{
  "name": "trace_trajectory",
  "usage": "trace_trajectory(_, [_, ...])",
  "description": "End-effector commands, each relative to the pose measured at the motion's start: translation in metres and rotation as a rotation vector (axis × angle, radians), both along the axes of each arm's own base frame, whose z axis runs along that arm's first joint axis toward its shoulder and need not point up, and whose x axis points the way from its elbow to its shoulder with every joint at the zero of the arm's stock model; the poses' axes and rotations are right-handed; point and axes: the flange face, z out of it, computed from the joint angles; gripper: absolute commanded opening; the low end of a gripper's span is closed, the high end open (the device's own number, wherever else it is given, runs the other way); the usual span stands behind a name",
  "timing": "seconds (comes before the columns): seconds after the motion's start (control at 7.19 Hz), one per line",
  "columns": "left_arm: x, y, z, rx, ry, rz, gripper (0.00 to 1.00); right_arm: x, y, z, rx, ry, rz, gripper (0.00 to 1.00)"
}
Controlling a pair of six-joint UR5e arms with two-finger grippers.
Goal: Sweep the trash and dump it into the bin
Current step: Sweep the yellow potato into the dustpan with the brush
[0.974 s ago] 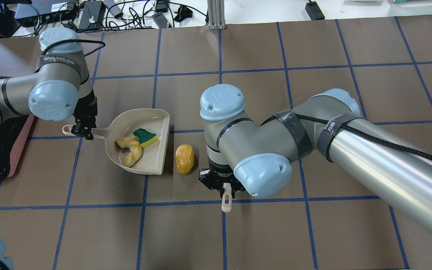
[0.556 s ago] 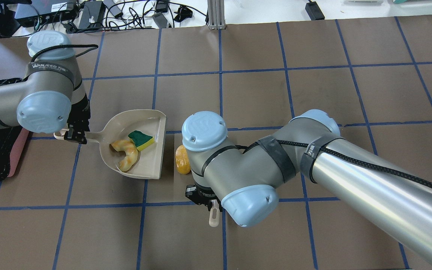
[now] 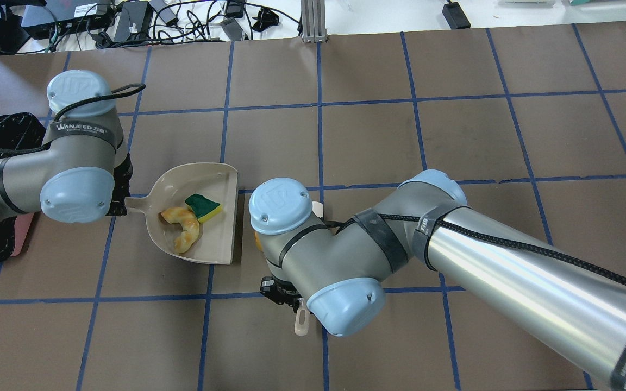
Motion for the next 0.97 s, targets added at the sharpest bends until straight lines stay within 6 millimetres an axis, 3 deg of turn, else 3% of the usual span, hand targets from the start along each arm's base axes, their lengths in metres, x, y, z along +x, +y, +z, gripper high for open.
trace_trajectory(0.0, [-0.008,0.009,-0.02,0.012,0.001,0.029,0.0,0.002,-0.002,0.0,-0.009,-0.008,-0.006,0.0])
trace_trajectory(0.28, [-0.022,0.01,-0.025,0.006,-0.009,0.054,0.0,0.011,0.0,0.003,-0.016,-0.005,-0.022,0.0])
trace_trajectory(0.83, [-0.055,0.006,-0.023,-0.034,-0.013,0.091,0.0,0.055,0.005,-0.008,-0.006,-0.073,-0.04,0.0])
